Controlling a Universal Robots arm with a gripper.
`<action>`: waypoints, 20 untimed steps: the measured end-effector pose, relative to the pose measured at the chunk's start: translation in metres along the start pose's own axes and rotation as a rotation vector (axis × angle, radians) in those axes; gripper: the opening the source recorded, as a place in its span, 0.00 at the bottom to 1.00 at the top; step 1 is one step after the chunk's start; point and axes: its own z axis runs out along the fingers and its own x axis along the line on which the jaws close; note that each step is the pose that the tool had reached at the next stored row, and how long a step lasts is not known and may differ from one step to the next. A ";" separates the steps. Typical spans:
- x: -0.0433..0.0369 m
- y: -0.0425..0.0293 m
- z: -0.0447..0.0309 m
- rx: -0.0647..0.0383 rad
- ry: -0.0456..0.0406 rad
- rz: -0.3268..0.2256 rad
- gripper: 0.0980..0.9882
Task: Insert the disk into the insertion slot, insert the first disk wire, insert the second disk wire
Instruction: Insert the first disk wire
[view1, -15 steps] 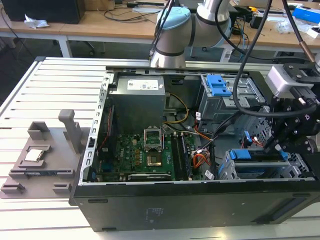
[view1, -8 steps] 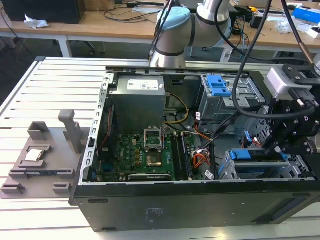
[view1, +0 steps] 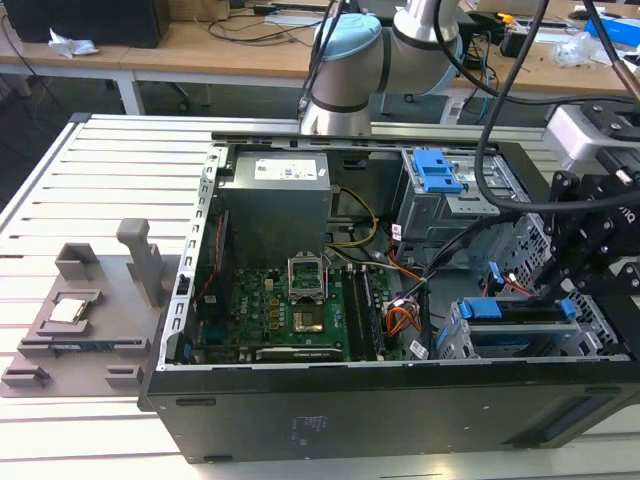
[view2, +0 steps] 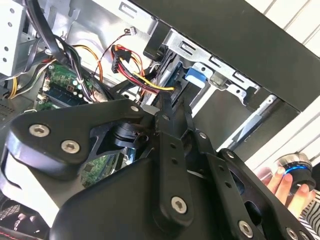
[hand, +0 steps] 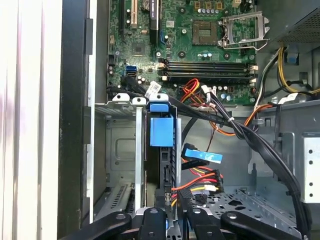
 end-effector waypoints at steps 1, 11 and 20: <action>-0.0001 0.0001 -0.0011 0.000 0.0000 0.000 0.16; -0.0028 0.0005 -0.0109 0.000 -0.0001 0.000 0.01; -0.0028 0.0006 -0.0116 0.000 -0.0001 0.000 0.01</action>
